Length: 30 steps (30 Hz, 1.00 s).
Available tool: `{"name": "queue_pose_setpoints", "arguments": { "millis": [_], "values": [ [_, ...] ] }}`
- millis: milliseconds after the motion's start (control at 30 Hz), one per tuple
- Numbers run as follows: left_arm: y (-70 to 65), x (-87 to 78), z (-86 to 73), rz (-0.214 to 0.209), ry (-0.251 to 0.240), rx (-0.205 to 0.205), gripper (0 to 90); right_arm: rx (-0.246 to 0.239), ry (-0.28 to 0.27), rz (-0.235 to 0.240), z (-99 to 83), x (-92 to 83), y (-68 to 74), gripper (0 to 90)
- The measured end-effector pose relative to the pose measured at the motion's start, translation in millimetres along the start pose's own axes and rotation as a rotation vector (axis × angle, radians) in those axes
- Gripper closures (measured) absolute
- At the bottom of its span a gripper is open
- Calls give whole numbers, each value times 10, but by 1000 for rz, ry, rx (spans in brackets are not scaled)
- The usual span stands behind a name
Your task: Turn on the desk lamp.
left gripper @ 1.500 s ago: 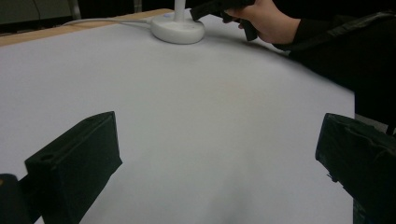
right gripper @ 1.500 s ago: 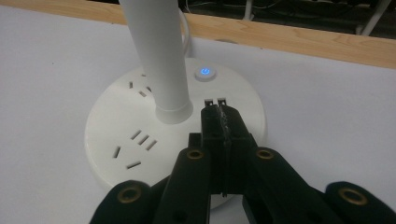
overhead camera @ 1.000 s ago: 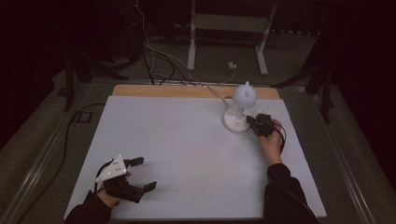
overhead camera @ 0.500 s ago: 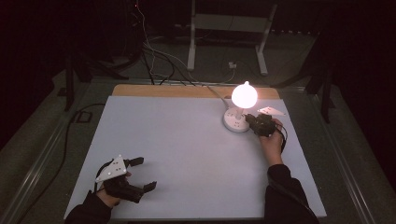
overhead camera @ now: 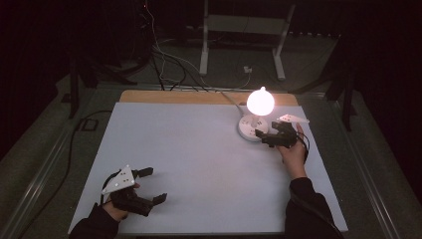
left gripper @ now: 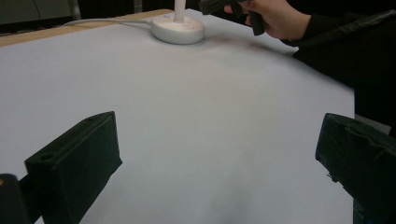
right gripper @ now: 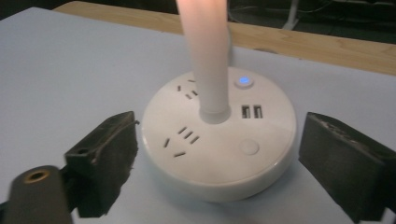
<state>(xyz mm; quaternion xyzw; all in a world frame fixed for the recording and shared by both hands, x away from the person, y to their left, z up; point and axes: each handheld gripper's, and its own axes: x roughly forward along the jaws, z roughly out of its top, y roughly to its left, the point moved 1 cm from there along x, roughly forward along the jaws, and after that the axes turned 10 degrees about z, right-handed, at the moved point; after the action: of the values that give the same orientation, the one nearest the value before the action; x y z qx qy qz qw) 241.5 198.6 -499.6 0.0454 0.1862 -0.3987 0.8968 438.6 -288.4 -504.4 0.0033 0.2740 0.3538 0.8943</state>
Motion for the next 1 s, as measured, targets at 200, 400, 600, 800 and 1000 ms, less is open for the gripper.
{"name": "queue_pose_setpoints", "arguments": {
  "millis": [200, 400, 600, 800, 1000],
  "values": [
    [2, 4, 1, -4, 0, 3, 4, -6, 15, 51, 39, -94, 30, 1],
    [4, -2, 1, -4, -5, 0, 4, -27, 19, 63, 75, -212, 93, 0],
    [-1, -3, 1, -4, -4, 2, 4, -47, 4, 87, 84, -336, 190, 0],
    [-3, -7, 1, -4, -6, 1, 4, -23, -10, 118, 58, -471, 277, 0],
    [0, -12, 3, -5, -8, 2, 4, -22, -20, 127, -10, -574, 414, 0]
  ]
}}
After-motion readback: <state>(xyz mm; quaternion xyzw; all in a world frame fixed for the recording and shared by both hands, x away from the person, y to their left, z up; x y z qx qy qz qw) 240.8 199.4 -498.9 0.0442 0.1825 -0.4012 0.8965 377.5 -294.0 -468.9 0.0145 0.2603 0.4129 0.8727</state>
